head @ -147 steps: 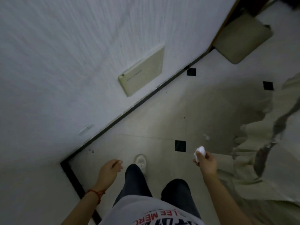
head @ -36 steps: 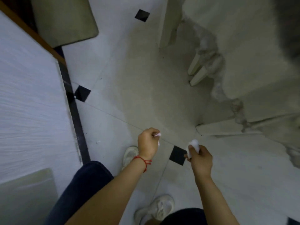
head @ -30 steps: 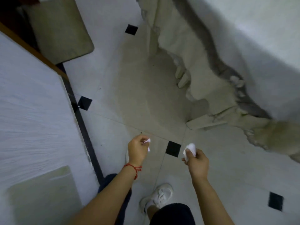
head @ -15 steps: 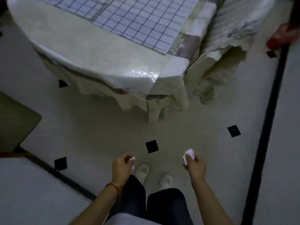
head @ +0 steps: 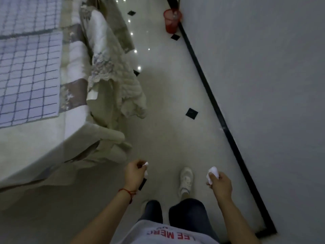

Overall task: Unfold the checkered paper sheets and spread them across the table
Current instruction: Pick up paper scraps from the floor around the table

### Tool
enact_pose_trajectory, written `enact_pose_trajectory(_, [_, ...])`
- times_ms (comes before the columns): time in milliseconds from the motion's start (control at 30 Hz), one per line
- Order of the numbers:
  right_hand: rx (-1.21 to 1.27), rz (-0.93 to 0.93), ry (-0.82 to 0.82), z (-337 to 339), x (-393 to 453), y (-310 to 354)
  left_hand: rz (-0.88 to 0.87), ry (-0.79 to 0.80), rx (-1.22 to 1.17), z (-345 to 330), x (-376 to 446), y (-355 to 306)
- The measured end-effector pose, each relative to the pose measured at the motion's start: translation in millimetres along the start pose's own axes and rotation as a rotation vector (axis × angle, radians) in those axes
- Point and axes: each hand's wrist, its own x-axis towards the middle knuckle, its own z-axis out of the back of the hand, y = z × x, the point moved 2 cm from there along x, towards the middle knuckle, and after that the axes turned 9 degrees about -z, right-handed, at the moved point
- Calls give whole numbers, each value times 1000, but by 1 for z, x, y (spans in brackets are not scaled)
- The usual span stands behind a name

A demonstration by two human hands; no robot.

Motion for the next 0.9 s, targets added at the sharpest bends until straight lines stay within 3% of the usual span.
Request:
enact_pose_trajectory(100, [50, -54, -34, 29, 37, 12, -28, 57, 2, -39, 36, -41])
enact_pose_trajectory(400, [-31, -39, 54, 67, 150, 129, -52, -41, -15, -108, 126, -130])
enact_pose_trajectory(667, [-85, 39, 167, 14, 226, 277, 110, -143, -38, -99, 195, -136])
enact_pose_trajectory(900, [-159, 95, 136, -33, 308, 424, 143, -97, -105, -105, 346, -195])
